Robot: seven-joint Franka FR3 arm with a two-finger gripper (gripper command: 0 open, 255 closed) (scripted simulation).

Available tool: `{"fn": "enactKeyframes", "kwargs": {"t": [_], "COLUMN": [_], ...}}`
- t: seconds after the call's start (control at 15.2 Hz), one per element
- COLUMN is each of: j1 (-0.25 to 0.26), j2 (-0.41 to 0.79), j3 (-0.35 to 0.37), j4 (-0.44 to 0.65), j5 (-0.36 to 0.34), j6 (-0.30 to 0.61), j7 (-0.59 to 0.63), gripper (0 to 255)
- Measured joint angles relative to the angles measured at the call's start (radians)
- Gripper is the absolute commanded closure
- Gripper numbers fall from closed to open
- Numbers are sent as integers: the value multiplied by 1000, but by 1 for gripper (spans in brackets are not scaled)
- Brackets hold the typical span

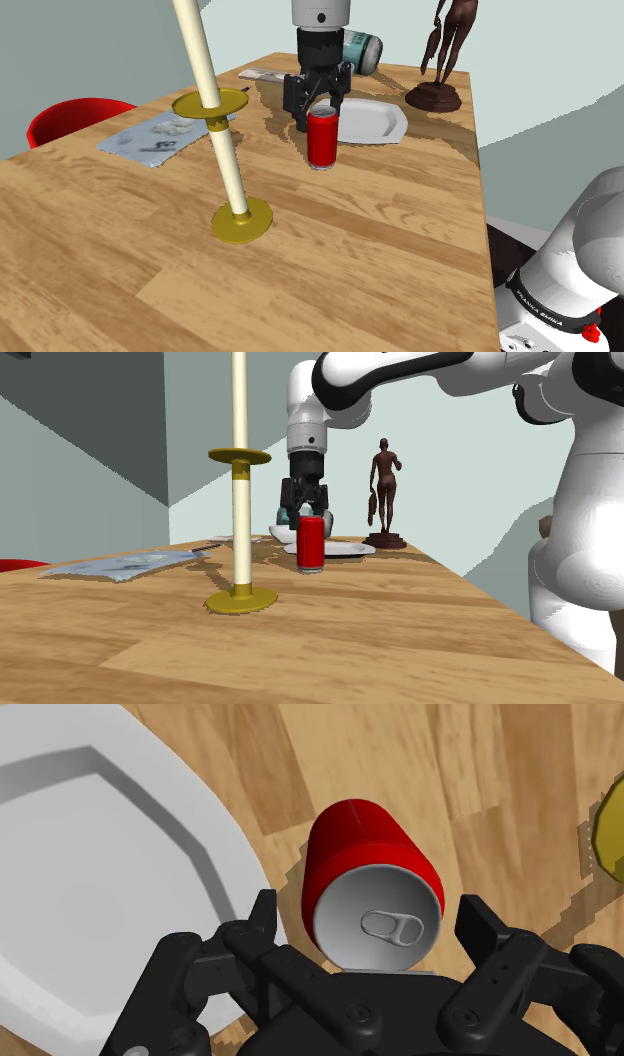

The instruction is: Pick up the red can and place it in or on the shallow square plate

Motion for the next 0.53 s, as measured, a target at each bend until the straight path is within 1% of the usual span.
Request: {"fn": "enactKeyframes", "kwargs": {"t": [0.13, 0.2, 0.53], "j1": [0, 0, 0], "j2": [0, 0, -1], "j3": [0, 0, 0], "j4": [0, 0, 1], "j5": [0, 0, 0], "j6": [0, 0, 1], "j7": [0, 0, 0], "gripper": [0, 255, 255]}}
